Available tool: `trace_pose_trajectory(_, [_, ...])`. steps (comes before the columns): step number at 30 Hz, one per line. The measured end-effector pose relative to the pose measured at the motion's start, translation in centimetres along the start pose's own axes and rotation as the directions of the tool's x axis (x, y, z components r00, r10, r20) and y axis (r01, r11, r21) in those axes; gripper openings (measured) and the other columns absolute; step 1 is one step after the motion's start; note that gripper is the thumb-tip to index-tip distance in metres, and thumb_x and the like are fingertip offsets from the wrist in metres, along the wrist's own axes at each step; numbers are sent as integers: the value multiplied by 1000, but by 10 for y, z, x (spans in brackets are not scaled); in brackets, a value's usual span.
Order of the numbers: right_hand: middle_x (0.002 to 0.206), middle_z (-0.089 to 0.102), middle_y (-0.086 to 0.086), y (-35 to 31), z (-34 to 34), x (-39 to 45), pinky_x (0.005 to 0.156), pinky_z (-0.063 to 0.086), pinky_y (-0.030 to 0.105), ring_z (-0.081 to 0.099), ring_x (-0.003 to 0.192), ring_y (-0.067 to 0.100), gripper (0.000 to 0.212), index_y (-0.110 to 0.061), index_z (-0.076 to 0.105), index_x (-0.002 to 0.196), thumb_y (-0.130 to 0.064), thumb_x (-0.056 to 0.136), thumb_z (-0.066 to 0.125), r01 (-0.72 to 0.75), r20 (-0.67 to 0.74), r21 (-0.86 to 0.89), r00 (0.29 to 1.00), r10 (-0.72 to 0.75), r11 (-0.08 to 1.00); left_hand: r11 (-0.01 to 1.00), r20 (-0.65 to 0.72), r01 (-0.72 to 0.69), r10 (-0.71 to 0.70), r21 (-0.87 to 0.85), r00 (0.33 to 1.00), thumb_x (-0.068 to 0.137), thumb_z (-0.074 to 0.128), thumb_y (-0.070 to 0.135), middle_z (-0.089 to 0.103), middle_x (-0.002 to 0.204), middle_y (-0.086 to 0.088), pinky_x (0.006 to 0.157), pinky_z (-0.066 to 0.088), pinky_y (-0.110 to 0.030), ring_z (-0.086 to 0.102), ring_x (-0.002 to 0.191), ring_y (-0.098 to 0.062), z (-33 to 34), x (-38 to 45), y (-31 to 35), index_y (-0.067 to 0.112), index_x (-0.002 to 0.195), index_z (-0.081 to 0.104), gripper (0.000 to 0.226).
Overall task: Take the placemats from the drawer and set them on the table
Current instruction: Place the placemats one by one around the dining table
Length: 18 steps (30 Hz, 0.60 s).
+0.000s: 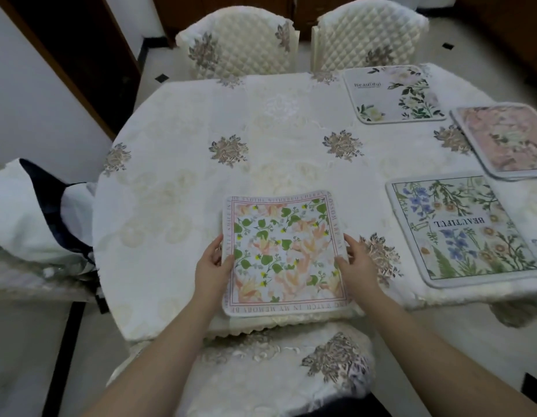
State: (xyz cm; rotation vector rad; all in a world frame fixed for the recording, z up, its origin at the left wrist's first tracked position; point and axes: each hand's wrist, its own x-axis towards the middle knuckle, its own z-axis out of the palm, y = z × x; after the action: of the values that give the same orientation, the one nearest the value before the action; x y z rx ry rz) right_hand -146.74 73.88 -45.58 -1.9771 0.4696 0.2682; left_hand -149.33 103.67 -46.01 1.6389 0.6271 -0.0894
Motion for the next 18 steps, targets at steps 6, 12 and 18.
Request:
trace_pose_trajectory(6, [118, 58, 5, 5, 0, 20, 64, 51, 25, 63, 85, 13, 54, -28, 47, 142, -9, 91, 56, 22, -10, -169, 1000, -24, 985, 973, -33, -26, 35, 230, 999, 93, 64, 11, 69, 94, 8, 71, 58, -32, 69, 84, -13, -3, 3, -5, 27, 143, 53, 54])
trace_pose_trajectory(12, [105, 63, 2, 14, -13, 34, 78, 56, 44, 63, 86, 17, 44, -34, 56, 131, -18, 91, 58, 85, 63, -270, 996, -70, 959, 965, -62, -23, 40, 261, 997, 92, 64, 7, 68, 95, 4, 75, 56, -28, 63, 78, -11, 1, 8, -8, 22, 140, 56, 50])
trace_pose_trajectory(18, [104, 56, 4, 17, -25, 36, 78, 51, 34, 60, 86, 17, 44, -30, 53, 134, -17, 93, 62, 141, 80, -347, 990, -120, 927, 952, -12, -69, 76, 299, 997, 91, 68, 9, 68, 94, 7, 81, 60, -48, 67, 82, -21, -2, 12, -12, 26, 135, 61, 48])
